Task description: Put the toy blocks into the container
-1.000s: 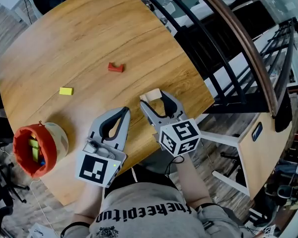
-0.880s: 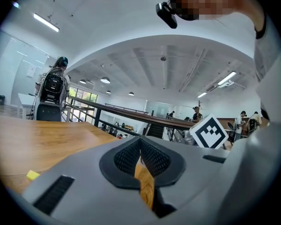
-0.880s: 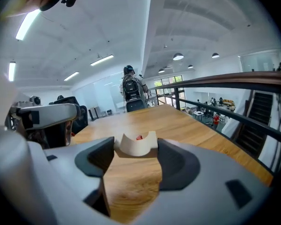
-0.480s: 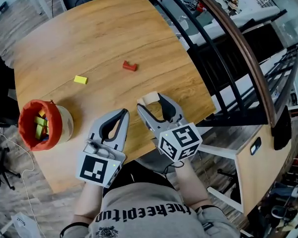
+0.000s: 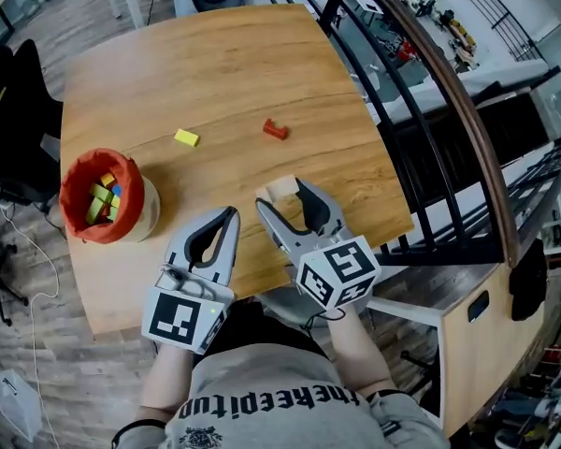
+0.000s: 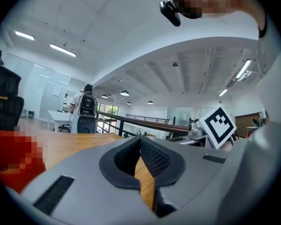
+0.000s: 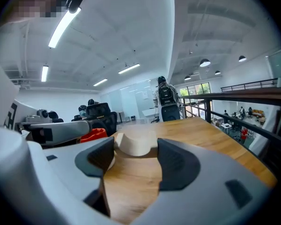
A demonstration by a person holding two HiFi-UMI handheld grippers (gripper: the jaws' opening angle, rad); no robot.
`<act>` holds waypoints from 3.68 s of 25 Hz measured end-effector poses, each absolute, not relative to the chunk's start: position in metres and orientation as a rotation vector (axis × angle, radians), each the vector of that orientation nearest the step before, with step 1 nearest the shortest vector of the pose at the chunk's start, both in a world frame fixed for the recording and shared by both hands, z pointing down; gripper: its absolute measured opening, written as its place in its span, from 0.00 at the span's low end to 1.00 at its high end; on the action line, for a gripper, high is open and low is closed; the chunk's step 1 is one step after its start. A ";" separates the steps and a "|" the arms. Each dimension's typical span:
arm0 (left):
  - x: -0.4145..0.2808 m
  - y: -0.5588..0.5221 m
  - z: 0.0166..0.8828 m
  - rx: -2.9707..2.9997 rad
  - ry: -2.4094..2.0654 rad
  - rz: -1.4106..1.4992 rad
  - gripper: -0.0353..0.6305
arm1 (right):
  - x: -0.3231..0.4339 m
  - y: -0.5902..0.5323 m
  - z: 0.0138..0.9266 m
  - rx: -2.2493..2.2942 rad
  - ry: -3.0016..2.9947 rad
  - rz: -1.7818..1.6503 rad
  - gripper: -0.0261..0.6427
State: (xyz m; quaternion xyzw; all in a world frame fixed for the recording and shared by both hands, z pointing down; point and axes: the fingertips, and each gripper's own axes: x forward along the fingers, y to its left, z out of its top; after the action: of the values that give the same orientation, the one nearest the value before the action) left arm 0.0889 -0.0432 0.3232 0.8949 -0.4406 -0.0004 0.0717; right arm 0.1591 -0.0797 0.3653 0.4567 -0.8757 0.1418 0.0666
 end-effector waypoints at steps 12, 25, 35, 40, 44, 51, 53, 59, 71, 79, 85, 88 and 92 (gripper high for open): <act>0.035 -0.004 0.313 2.575 -1.600 -0.029 0.07 | 0.104 -0.054 0.348 1.147 -2.775 0.365 0.48; -0.034 0.012 0.301 2.522 -1.707 -0.052 0.07 | 0.021 -0.050 0.328 1.010 -2.847 0.310 0.48; -0.110 0.019 0.289 2.491 -1.769 -0.055 0.07 | -0.054 -0.050 0.318 0.963 -2.872 0.304 0.48; -0.138 0.019 0.288 2.478 -1.795 -0.062 0.07 | -0.084 -0.051 0.315 0.939 -2.884 0.292 0.48; -0.155 0.019 0.286 2.469 -1.813 -0.082 0.07 | -0.102 -0.053 0.315 0.924 -2.880 0.279 0.48; -0.182 0.017 0.291 2.443 -1.826 -0.098 0.07 | -0.129 -0.059 0.322 0.905 -2.855 0.280 0.48; -0.188 0.016 0.293 2.434 -1.826 -0.103 0.07 | -0.135 -0.060 0.327 0.905 -2.842 0.286 0.48; -0.202 0.014 0.301 2.416 -1.820 -0.101 0.07 | -0.146 -0.067 0.342 0.919 -2.800 0.305 0.48; -0.215 0.006 0.309 2.392 -1.808 -0.103 0.07 | -0.151 -0.079 0.350 0.983 -2.771 0.302 0.48; -0.211 0.007 0.310 2.405 -1.798 -0.099 0.07 | -0.145 -0.076 0.351 0.996 -2.785 0.358 0.35; -0.205 0.004 0.309 2.425 -1.771 -0.100 0.07 | -0.138 -0.070 0.340 0.991 -2.814 0.306 0.06; -0.198 0.003 0.308 2.444 -1.747 -0.098 0.07 | -0.134 -0.065 0.335 0.976 -2.829 0.287 0.06; -0.186 0.000 0.306 2.483 -1.699 -0.095 0.07 | -0.123 -0.061 0.331 0.994 -2.833 0.287 0.06</act>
State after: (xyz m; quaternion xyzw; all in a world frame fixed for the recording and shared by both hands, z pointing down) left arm -0.1862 -0.0003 0.3061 0.8232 -0.5631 -0.0314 0.0658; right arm -0.1235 -0.0606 0.3312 0.3289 -0.9375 0.0948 0.0629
